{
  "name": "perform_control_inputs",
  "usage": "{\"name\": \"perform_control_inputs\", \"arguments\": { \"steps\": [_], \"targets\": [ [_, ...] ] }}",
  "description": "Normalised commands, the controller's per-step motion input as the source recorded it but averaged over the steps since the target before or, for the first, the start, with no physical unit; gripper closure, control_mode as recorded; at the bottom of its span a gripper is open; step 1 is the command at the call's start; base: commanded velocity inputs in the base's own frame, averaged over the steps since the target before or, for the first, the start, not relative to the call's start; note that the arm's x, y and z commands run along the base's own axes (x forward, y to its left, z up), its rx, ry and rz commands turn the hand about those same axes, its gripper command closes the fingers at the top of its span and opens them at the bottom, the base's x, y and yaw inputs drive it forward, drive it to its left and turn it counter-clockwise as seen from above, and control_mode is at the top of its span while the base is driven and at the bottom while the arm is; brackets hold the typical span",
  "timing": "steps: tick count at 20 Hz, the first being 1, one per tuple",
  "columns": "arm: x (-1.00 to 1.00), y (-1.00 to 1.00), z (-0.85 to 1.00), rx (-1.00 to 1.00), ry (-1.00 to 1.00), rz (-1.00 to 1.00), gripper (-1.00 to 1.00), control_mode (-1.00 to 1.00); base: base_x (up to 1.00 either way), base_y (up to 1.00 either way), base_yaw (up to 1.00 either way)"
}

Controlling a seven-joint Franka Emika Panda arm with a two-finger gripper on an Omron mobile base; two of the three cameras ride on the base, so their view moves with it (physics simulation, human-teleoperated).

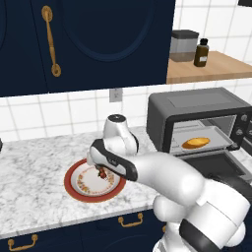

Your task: Pick up the kebab skewer and baguette bread, and place them inside the toaster oven. Close the toaster oven door and start by setting the timer.

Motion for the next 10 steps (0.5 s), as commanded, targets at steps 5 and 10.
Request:
{"name": "perform_control_inputs", "arguments": {
  "steps": [5, 10],
  "targets": [
    [0.68, 0.05, -0.32, 0.0, 0.0, 0.0, -1.0, -1.0, 0.0, 0.0, 0.0],
    [0.29, 0.16, -0.5, -0.04, 0.02, 0.0, -1.0, -1.0, 0.0, 0.0, 0.0]
  ]
}}
